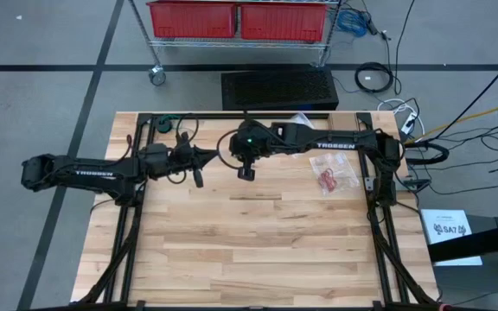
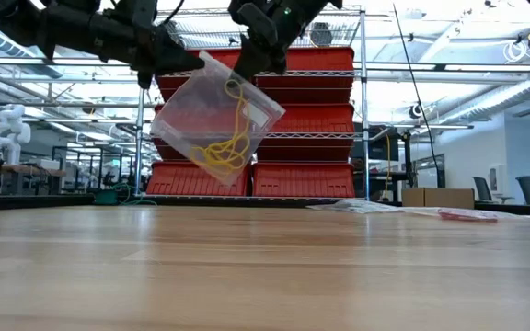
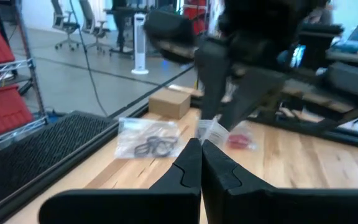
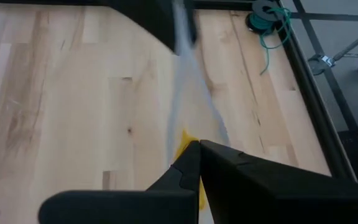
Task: Sort rubber bands
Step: Put the yellow rubber band into the zip bag, then close the zip bag
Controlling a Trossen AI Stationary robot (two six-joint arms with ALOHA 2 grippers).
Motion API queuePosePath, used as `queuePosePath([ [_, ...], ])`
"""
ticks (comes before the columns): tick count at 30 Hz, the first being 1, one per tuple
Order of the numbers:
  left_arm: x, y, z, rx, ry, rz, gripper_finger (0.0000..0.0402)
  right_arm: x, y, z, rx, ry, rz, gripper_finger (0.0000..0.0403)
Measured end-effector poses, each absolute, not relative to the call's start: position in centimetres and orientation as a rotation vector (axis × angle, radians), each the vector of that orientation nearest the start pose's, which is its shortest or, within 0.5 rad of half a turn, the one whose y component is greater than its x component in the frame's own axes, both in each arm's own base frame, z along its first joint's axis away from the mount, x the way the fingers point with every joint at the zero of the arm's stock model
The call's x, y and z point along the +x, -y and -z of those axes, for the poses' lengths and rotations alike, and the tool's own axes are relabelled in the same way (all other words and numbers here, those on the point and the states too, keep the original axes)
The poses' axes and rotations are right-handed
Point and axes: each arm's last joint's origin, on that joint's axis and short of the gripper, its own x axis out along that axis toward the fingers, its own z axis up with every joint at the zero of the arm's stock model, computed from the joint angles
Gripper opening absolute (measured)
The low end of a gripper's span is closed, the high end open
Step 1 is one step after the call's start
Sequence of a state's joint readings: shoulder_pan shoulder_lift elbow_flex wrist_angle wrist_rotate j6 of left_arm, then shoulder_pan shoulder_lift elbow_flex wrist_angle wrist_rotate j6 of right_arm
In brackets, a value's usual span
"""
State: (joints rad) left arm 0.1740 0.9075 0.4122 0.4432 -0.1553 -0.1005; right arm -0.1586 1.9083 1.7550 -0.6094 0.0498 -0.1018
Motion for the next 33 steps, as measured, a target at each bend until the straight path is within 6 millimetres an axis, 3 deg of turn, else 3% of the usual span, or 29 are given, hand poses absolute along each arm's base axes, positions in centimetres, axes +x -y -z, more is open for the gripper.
queuePosePath([
  [5, 19.5, -3.5, -24.3, -0.1, -0.038, -0.309, 0.0, 42.2, 7.2, -31.2, -0.094, -0.769, 0.152, 0.0],
  [14, 19.5, -3.3, -24.3, -0.099, -0.035, -0.301, 0.0, 41.6, 7.1, -35.0, -0.151, -0.757, 0.131, 0.0],
  [17, 19.5, -3.3, -24.2, -0.1, -0.04, -0.301, 0.0, 41.3, 7.0, -35.5, -0.153, -0.778, 0.126, 0.0],
  [21, 19.5, -3.3, -24.1, -0.099, -0.058, -0.302, 0.0, 40.7, 6.8, -34.7, -0.145, -0.877, 0.111, 0.0],
  [25, 19.5, -3.3, -23.7, -0.098, -0.094, -0.304, 0.0, 40.0, 6.1, -32.6, -0.124, -0.969, 0.093, 0.0],
  [33, 19.4, -3.4, -22.9, -0.052, -0.179, -0.343, 0.0, 35.6, 5.3, -29.3, -0.029, -0.829, 0.155, 0.0],
])
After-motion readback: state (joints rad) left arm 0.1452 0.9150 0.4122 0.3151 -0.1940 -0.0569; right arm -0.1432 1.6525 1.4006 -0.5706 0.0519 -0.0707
